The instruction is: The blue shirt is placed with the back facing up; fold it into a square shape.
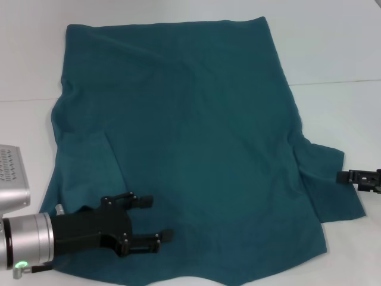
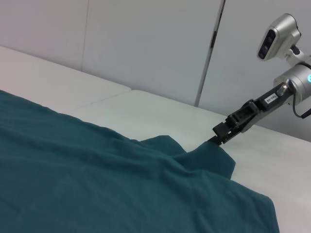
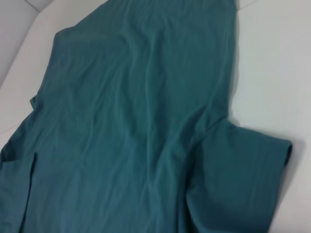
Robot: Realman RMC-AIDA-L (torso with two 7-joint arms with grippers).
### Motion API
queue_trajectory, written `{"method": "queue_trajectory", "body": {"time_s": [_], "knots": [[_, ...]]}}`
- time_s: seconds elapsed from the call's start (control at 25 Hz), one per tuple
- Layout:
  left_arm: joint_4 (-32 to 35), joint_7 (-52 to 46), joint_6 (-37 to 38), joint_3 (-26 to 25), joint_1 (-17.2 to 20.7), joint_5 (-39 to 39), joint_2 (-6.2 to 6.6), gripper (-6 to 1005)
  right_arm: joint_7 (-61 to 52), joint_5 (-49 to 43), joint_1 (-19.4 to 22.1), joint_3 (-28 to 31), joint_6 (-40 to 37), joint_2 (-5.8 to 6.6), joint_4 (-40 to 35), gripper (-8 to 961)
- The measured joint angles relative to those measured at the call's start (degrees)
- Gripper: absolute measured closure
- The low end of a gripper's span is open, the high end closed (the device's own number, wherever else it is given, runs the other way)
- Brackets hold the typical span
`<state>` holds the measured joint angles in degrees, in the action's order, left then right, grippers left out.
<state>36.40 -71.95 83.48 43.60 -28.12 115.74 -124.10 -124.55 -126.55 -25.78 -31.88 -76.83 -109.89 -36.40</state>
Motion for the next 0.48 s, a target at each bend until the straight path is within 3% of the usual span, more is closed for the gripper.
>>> {"method": "queue_trajectory", "body": {"time_s": [0.48], "knots": [[0.0,-0.03,-0.87,-0.14,0.08,0.0,0.08,112,0.24,-3.37,-2.3,-0.23,3.7,-2.27,1.33,209]]}}
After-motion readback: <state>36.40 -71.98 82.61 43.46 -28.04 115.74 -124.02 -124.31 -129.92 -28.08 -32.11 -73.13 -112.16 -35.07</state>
